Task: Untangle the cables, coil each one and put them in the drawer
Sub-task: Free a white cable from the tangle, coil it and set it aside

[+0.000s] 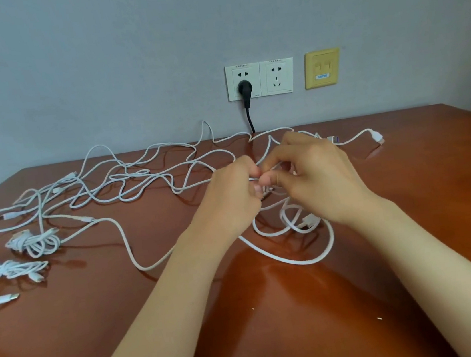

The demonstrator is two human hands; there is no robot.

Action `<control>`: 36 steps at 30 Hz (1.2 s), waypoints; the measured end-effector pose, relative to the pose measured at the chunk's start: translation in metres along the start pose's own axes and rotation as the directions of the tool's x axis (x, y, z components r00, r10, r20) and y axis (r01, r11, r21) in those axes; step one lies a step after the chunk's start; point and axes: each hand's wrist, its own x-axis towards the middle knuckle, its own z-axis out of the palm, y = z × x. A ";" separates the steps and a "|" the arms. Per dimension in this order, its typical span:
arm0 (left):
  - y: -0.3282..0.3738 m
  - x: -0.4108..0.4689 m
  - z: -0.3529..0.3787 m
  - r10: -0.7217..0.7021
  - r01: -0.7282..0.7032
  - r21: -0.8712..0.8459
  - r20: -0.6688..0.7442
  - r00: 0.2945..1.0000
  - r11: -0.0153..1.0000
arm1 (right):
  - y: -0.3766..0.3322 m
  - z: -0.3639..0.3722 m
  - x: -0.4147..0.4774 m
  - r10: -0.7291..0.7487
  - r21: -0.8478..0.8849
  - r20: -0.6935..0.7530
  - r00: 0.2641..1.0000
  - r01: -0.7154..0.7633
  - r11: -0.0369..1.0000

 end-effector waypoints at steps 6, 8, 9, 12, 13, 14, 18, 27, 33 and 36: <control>0.002 -0.002 0.002 0.006 0.031 -0.201 0.183 0.983 0.979 | 0.013 -0.006 0.005 0.308 0.419 0.092 0.947 -0.318 0.851; 0.002 -0.003 0.004 0.025 0.032 -0.256 0.213 0.977 0.966 | 0.018 -0.009 0.005 0.362 0.514 0.154 0.919 -0.387 0.765; 0.002 -0.003 0.004 0.028 0.037 -0.291 0.215 0.976 0.956 | 0.021 -0.010 0.004 0.390 0.563 0.192 0.901 -0.427 0.708; 0.002 -0.003 0.004 0.028 0.058 -0.406 0.202 0.979 0.912 | 0.027 -0.009 0.002 0.472 0.657 0.336 0.815 -0.562 0.502; 0.002 -0.002 0.004 0.025 0.066 -0.441 0.198 0.980 0.895 | 0.028 -0.008 0.001 0.486 0.663 0.372 0.791 -0.592 0.457; 0.002 -0.002 0.004 0.023 0.073 -0.476 0.194 0.981 0.877 | 0.027 -0.005 0.000 0.492 0.664 0.395 0.775 -0.611 0.430; 0.003 0.000 0.000 -0.002 0.082 -0.579 0.138 0.990 0.811 | 0.022 0.004 -0.001 0.480 0.681 0.386 0.788 -0.595 0.427; -0.007 0.010 0.004 -0.252 0.172 -0.590 -0.056 0.966 0.789 | -0.010 0.022 -0.007 0.336 0.379 -0.091 0.937 -0.279 0.882; -0.009 0.011 0.006 -0.268 0.170 -0.502 -0.129 0.955 0.848 | -0.022 0.018 -0.013 0.184 0.478 0.029 0.983 -0.175 0.861; -0.011 0.011 0.006 -0.250 0.148 -0.531 -0.127 0.960 0.835 | -0.021 0.021 -0.012 0.254 0.601 0.063 0.965 -0.240 0.762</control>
